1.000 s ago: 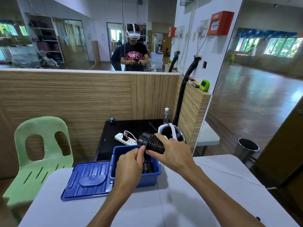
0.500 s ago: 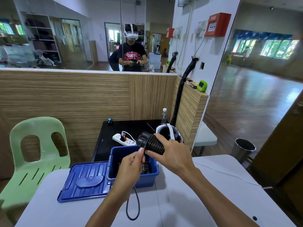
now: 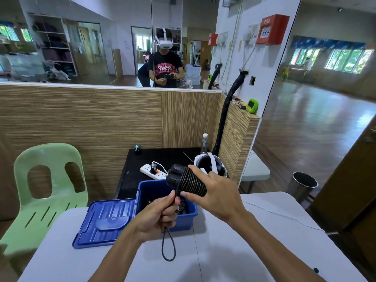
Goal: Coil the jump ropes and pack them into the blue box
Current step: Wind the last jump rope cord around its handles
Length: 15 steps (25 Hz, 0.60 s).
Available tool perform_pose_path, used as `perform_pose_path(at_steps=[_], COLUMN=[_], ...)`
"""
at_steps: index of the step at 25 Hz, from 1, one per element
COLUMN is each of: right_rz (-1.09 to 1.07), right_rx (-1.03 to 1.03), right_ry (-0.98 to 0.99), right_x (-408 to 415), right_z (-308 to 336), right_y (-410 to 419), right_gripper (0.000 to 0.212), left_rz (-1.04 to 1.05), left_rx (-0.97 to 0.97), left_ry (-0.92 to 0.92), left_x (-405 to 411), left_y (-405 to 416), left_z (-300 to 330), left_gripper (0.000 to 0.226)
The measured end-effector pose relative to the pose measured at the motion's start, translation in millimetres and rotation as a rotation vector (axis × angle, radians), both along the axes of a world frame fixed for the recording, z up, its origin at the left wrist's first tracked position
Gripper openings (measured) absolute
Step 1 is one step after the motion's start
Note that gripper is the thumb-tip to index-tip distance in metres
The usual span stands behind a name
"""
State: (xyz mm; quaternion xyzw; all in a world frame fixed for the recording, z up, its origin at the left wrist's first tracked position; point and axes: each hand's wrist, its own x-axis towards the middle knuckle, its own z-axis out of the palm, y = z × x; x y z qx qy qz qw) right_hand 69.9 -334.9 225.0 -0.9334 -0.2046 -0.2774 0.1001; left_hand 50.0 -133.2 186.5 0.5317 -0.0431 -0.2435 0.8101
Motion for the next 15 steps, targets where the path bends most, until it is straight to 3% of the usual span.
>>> perform_pose_path(at_steps=[8, 15], right_rz=[0.103, 0.154], right_rx=[-0.015, 0.042], right_ry=[-0.039, -0.021], right_x=[-7, -11], right_z=[4, 7], right_y=[-9, -11], right_gripper=[0.078, 0.077], left_rz=[-0.196, -0.200], left_rx=[0.180, -0.013], left_ry=[-0.227, -0.128], left_x=[19, 7], left_y=[16, 2], left_z=[-7, -19], left_gripper=[0.043, 0.050])
